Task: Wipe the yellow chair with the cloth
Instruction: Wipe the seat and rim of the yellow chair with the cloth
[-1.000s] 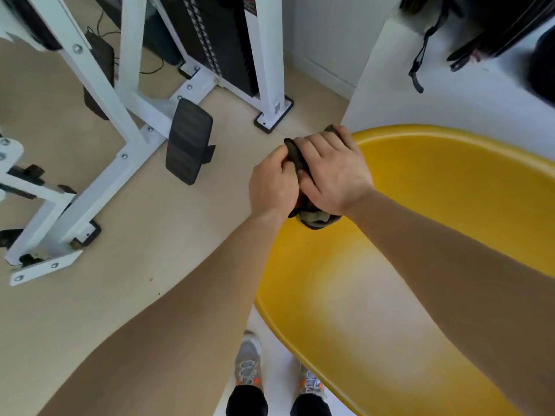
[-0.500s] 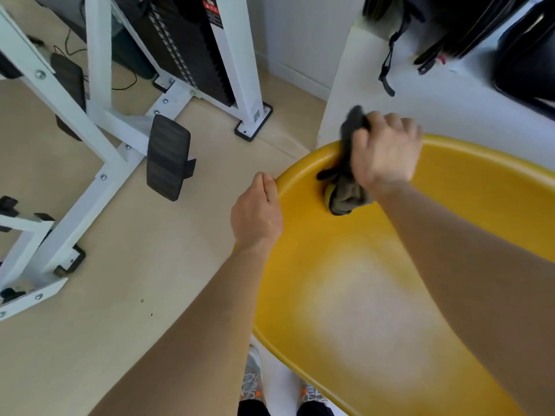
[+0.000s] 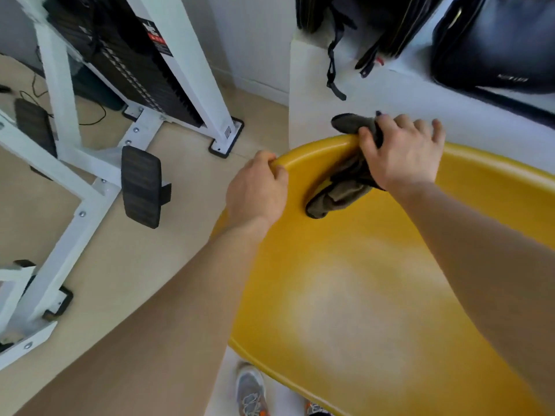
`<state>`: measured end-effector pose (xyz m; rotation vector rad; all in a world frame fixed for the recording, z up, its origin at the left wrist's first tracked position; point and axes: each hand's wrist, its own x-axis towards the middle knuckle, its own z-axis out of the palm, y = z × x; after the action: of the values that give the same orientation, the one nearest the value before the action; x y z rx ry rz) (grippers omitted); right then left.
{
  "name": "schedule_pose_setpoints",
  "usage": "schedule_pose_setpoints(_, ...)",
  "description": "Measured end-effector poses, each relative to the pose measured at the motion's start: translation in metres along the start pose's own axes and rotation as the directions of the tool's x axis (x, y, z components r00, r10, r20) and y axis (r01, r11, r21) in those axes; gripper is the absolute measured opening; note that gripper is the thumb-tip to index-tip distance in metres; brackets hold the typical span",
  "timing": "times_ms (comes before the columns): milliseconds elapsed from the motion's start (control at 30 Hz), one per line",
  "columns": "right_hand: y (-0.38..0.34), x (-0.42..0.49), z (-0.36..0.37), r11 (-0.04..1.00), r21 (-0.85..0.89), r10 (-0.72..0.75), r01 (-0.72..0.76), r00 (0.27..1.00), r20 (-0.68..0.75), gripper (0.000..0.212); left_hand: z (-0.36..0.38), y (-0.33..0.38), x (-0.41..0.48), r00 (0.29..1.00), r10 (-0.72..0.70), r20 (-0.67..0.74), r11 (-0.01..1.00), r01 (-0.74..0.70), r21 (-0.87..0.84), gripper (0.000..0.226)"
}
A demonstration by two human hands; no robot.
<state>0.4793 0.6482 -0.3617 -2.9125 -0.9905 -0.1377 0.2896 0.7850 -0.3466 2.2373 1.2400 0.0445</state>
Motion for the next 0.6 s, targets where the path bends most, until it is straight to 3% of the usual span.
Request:
schedule_pose_setpoints(100,0.027,-0.004,-0.005,0.967,-0.006,0.254,-0.254,0.966,0.046,0.056,0.019,0.040,0.012,0.975,0.199,0.098,0.966,-0.212,0.146,0.047)
schedule_pose_setpoints(167,0.016,-0.004,-0.005,0.952,0.028,0.301,-0.303,0.952,0.059,0.054,0.029,0.055,0.012,0.955,0.279,0.098,0.937,-0.293,0.191,0.058)
schedule_pose_setpoints(200,0.005,-0.001,-0.006,0.966,0.065,0.248,-0.252,0.967,0.063,0.052,0.031,0.057,0.012,0.957,0.277,0.084,0.938,-0.289,0.191,0.061)
schedule_pose_setpoints(267,-0.019,0.003,-0.007,0.992,0.124,0.005,-0.016,0.996,0.090,0.048,0.032,0.056,0.013,0.961,0.267,0.068,0.941,-0.276,0.197,0.064)
schedule_pose_setpoints(333,-0.033,0.003,-0.005,0.969,0.125,-0.227,0.213,0.968,0.111,0.046,0.031,0.056,0.012,0.951,0.301,0.067,0.917,-0.308,0.253,0.063)
schedule_pose_setpoints(400,-0.022,0.003,-0.005,0.959,0.096,-0.275,0.266,0.955,0.108,0.044,0.032,0.062,0.010,0.935,0.346,0.074,0.878,-0.350,0.328,0.064)
schedule_pose_setpoints(600,0.116,-0.032,-0.009,0.997,-0.006,0.077,-0.076,0.995,0.068,0.042,0.060,0.120,0.007,0.855,0.489,0.172,0.747,-0.513,0.423,0.068)
